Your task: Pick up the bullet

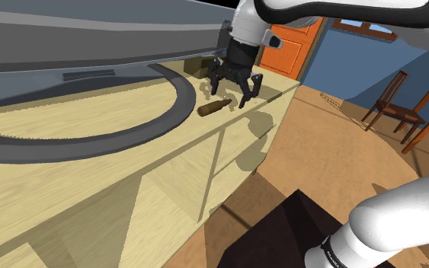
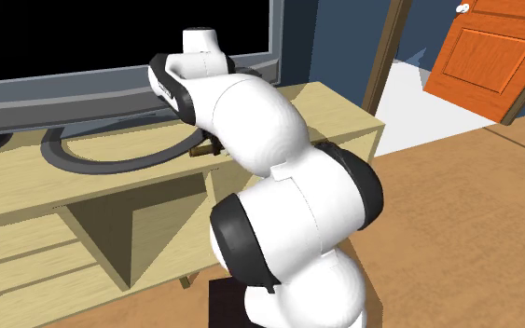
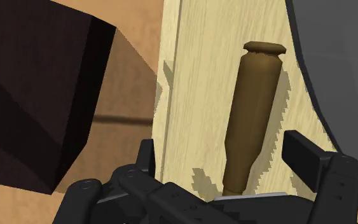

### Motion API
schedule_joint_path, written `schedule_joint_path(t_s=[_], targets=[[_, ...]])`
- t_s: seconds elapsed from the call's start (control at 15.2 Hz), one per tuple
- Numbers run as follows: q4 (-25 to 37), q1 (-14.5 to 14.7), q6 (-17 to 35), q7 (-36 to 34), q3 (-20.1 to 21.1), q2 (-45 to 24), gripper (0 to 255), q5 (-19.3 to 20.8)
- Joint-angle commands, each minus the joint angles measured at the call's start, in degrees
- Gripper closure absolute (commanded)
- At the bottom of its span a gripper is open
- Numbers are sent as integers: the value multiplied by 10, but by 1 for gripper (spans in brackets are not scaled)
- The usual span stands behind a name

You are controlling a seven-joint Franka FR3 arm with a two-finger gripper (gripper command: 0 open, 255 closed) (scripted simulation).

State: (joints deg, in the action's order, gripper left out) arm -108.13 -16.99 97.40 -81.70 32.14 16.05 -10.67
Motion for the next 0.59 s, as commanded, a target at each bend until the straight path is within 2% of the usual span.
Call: schedule_joint_path(t_s=[0.0, 0.07, 0.53], targets=[[54, -16, 0, -98, 25, -49, 0, 20], [61, -17, 0, -110, 27, -55, 0, 24], [-5, -14, 59, -104, 27, -47, 0, 17]])
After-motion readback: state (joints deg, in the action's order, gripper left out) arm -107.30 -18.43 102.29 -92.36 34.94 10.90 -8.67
